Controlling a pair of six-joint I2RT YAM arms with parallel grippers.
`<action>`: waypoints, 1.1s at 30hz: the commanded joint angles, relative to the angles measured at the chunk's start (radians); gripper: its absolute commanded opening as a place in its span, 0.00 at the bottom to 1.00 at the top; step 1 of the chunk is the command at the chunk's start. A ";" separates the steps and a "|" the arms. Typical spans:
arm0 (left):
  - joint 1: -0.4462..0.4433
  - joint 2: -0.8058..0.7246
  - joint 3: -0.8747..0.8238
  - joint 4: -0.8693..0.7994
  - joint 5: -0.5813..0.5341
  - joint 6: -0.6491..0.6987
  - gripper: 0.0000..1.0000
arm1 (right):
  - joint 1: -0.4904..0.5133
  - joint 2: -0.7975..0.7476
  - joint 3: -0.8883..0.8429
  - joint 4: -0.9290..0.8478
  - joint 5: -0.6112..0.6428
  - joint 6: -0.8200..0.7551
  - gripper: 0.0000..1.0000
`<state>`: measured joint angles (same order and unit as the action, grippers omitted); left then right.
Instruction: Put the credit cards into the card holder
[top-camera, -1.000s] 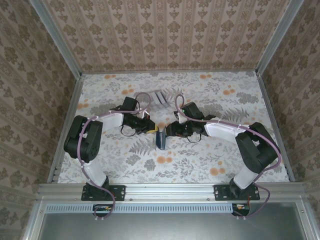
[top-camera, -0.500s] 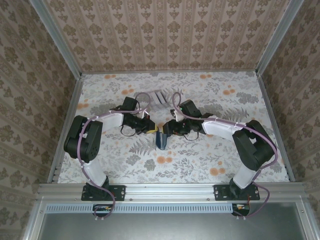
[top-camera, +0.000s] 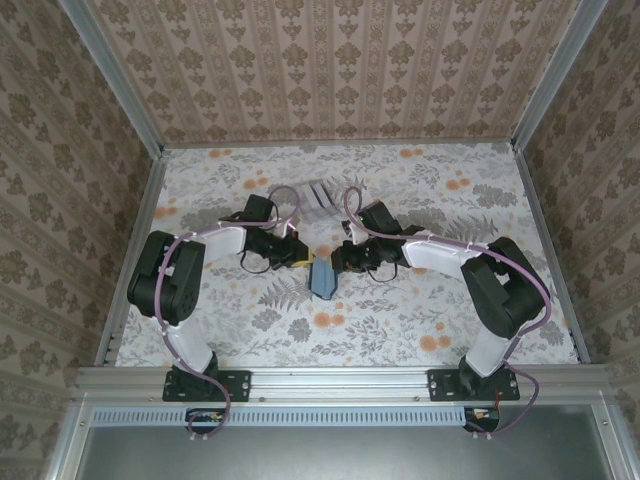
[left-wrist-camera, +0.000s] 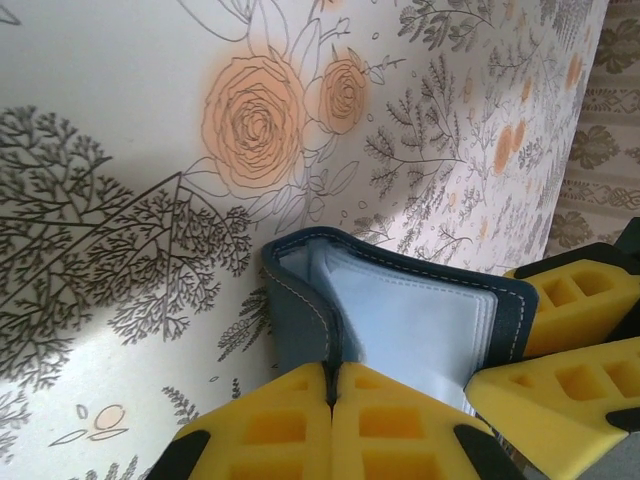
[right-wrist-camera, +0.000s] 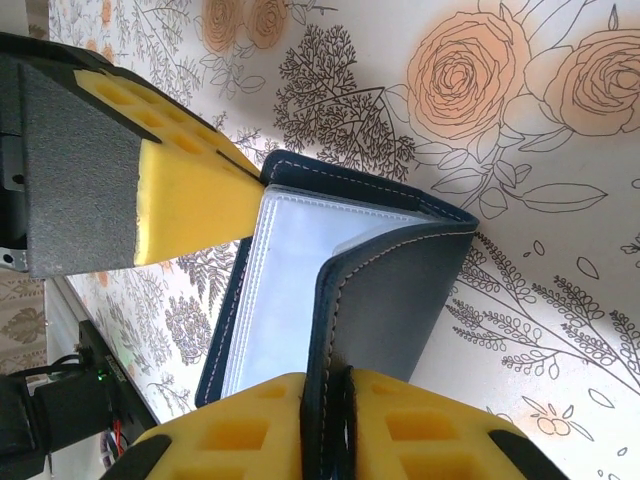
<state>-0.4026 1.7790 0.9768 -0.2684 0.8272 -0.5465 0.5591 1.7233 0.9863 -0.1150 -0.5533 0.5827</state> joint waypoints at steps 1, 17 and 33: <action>0.001 0.017 -0.029 -0.026 -0.039 -0.001 0.00 | -0.004 0.015 0.003 -0.023 0.032 0.004 0.19; -0.004 -0.030 -0.035 0.021 0.042 -0.014 0.13 | -0.013 0.052 -0.003 -0.049 0.044 -0.027 0.24; -0.020 -0.051 -0.057 0.111 -0.031 -0.279 0.00 | -0.014 0.093 0.012 0.039 -0.076 0.069 0.56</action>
<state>-0.4126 1.7657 0.9367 -0.1883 0.8295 -0.7170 0.5468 1.7702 0.9707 -0.0296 -0.6121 0.6224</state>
